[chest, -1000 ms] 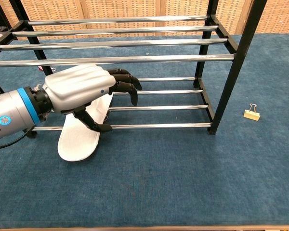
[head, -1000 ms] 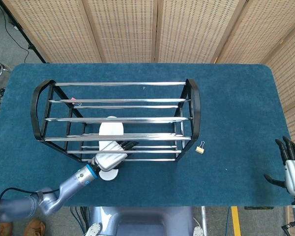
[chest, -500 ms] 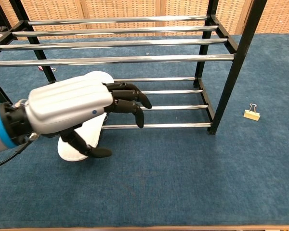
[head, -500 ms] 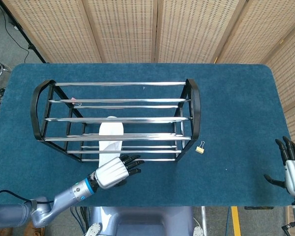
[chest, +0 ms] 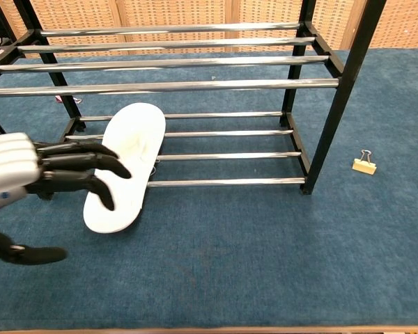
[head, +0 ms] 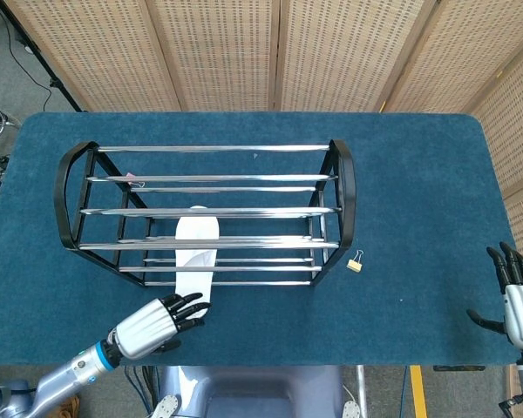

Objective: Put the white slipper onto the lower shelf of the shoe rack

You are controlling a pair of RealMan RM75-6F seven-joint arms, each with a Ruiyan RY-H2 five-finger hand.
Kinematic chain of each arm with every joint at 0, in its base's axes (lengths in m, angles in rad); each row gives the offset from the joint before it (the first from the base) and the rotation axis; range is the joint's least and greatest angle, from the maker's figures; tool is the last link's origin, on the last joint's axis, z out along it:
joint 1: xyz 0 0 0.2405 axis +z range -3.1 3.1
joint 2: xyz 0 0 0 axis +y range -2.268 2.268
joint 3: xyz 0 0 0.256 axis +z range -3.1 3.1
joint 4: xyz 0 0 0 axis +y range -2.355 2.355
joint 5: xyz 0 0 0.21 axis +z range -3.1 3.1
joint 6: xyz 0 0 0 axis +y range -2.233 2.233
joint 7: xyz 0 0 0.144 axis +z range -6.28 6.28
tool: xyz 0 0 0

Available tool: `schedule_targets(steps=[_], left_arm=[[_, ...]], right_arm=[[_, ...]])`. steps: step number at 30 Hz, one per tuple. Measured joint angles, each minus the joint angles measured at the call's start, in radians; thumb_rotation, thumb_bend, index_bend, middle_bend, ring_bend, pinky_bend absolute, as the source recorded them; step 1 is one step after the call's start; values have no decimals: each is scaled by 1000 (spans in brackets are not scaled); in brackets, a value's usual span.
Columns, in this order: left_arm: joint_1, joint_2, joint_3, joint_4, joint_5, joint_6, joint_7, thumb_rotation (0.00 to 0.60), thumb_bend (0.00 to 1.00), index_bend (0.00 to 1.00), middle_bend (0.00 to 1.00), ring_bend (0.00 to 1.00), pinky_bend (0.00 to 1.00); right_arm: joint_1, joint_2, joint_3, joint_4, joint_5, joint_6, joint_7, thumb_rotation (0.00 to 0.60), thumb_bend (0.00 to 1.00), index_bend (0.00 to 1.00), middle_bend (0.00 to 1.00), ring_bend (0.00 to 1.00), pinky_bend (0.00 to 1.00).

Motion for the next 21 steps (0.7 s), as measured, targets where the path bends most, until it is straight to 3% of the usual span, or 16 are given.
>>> schedule_targets(steps=[7, 14, 19, 21], left_arm=[[125, 43, 36, 122, 22, 136, 6, 600, 119, 349, 198, 127, 376], [236, 89, 54, 163, -26, 208, -67, 600, 86, 349, 198, 135, 376], [316, 108, 19, 165, -108, 299, -136, 600, 43, 322, 170, 122, 342], [335, 123, -6, 149, -147, 327, -152, 600, 39, 229, 82, 56, 252]], right_arm=[[-3, 3, -1, -6, -7, 10, -1, 600, 0, 0, 0, 0, 0], [-6, 11, 0, -13, -8, 13, 10, 600, 0, 0, 0, 0, 0], [-7, 17, 0, -17, -11, 13, 24, 600, 0, 0, 0, 0, 0], [-7, 20, 0, -19, -13, 13, 29, 600, 0, 0, 0, 0, 0]])
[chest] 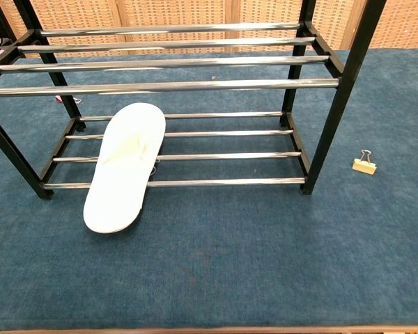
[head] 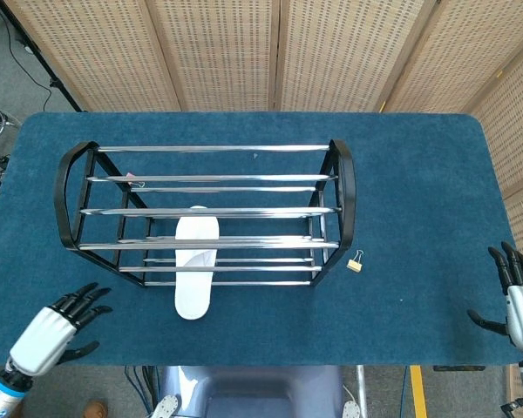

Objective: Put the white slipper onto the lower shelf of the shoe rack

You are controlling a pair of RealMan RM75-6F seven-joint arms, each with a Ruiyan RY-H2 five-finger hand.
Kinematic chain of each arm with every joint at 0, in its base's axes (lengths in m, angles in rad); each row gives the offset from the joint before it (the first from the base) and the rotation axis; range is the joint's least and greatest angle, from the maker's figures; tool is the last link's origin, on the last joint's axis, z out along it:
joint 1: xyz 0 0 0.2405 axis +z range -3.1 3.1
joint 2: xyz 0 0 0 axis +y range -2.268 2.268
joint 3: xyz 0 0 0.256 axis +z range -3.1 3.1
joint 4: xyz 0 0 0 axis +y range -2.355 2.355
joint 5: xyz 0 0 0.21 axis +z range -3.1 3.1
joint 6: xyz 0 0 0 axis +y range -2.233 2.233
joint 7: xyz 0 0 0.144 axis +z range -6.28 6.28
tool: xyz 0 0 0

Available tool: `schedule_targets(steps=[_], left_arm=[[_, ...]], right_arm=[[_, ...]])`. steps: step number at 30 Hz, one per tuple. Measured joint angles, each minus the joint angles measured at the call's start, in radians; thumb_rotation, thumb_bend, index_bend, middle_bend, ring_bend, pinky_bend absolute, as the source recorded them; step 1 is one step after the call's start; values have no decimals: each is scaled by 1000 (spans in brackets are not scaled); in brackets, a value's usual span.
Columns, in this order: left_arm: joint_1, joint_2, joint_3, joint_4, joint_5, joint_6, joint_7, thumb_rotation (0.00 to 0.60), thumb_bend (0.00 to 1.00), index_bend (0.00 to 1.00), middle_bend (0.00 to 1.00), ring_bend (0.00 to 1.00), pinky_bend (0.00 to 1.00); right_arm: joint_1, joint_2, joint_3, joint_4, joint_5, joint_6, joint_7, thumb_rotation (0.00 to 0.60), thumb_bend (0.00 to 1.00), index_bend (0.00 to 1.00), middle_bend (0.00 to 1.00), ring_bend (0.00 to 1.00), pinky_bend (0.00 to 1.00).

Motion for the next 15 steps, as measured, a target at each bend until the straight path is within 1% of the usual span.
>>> schedule_targets(steps=[1, 3, 5, 8, 11, 13, 15], left_arm=[[6, 14, -12, -20, -21, 7, -1, 600, 36, 183, 50, 33, 213], [10, 41, -25, -66, -48, -6, 7, 600, 24, 50, 1, 0, 105], [10, 78, -40, -138, -83, -36, 24, 600, 13, 2, 0, 0, 50], [11, 134, -71, -262, -143, -76, 48, 600, 7, 0, 0, 0, 8], [16, 188, -113, -372, -220, -111, 66, 600, 7, 0, 0, 0, 0], [21, 225, -146, -419, -261, -131, 70, 600, 7, 0, 0, 0, 0], [27, 242, -168, -434, -280, -144, 71, 600, 6, 0, 0, 0, 0]], right_arm=[[0, 2, 0, -2, -2, 1, 3, 600, 0, 0, 0, 0, 0], [-2, 4, -1, -4, -5, 4, 7, 600, 0, 0, 0, 0, 0], [-3, 6, -1, -6, -8, 7, 10, 600, 0, 0, 0, 0, 0], [-5, 8, 0, -6, -7, 10, 14, 600, 0, 0, 0, 0, 0], [-5, 9, 0, -6, -6, 8, 16, 600, 0, 0, 0, 0, 0], [-5, 8, -1, -6, -8, 8, 13, 600, 0, 0, 0, 0, 0], [-4, 8, -2, -6, -9, 7, 11, 600, 0, 0, 0, 0, 0]])
